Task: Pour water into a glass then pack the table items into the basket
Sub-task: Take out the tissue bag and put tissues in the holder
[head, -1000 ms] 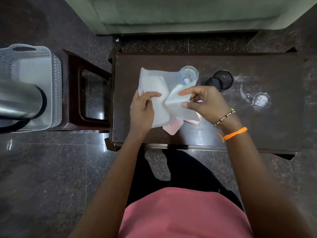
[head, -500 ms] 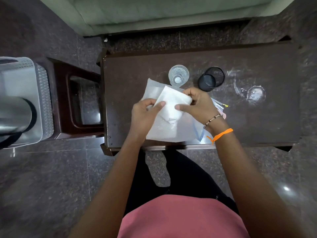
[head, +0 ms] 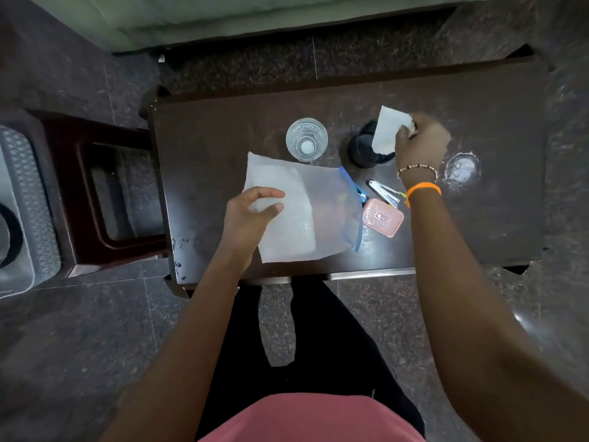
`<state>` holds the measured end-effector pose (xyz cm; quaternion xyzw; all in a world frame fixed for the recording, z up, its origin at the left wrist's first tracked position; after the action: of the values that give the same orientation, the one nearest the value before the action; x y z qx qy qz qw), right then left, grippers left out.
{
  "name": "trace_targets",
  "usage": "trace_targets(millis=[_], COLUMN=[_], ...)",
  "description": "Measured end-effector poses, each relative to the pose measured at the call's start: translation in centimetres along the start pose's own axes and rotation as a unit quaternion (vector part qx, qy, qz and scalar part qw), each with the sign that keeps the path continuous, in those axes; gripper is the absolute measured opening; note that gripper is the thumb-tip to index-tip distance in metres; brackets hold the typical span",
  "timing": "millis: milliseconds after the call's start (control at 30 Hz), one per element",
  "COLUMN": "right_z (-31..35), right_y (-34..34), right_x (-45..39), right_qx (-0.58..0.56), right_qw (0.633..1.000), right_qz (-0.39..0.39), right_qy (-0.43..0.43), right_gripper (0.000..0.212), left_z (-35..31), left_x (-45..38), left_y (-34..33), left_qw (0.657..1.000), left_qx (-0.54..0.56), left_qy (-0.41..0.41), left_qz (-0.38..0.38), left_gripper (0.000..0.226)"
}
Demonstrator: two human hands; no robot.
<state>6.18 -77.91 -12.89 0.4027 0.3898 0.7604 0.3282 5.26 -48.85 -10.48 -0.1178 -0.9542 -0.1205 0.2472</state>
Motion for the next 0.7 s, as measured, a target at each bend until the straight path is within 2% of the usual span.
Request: trace_targets(millis=[67,367,533,633,700], right_z=[0.7,1.4,1.3,1.0,0.7], right_y=[-0.9,-3.8,-4.6,-5.2,-5.3], right_x=[-0.7,-2.2,-2.6,-2.6,-2.4], right_qx=[0.058,0.175,0.165,0.137,0.128], right_qw=[0.998,0.982,0.983,0.983,0.983], right_qz=[0.015,0.065,0.075,0.115,0.13], right_qy=[-0.012,-0.038,-0.039,-0.046,-0.033], right_gripper=[0.028,0.03,0.036,0.051,0.044], left_z=[0.4,1.9,2.4,2.7,3.0], left_x=[-0.1,-0.3,-0.2,0.1,0.2], left_y=[0.0,-0.3,-0.3,-0.5,-0.7], left_qw=[1.0,0.997,0.997,0.994,0.992], left_qx=[0.006,0.061,0.049,0.085,0.095], left_qy=[0.011,0.046,0.05,0.067,0.079], left_qz=[-0.003,-0.006,-0.011,-0.006,-0.006], left_gripper=[0.024,0.025,0.025,0.024,0.024])
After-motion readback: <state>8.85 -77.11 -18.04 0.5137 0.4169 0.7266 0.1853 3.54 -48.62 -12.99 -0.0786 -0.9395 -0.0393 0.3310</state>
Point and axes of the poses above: each hand's wrist, its own x-axis away from the middle knuckle, its own y-axis out of the back of the hand, z = x × y, the point moved 4 cm from there along -x, towards the middle knuckle, and after that the axes turned 12 degrees about -y, right-handed, at the moved point
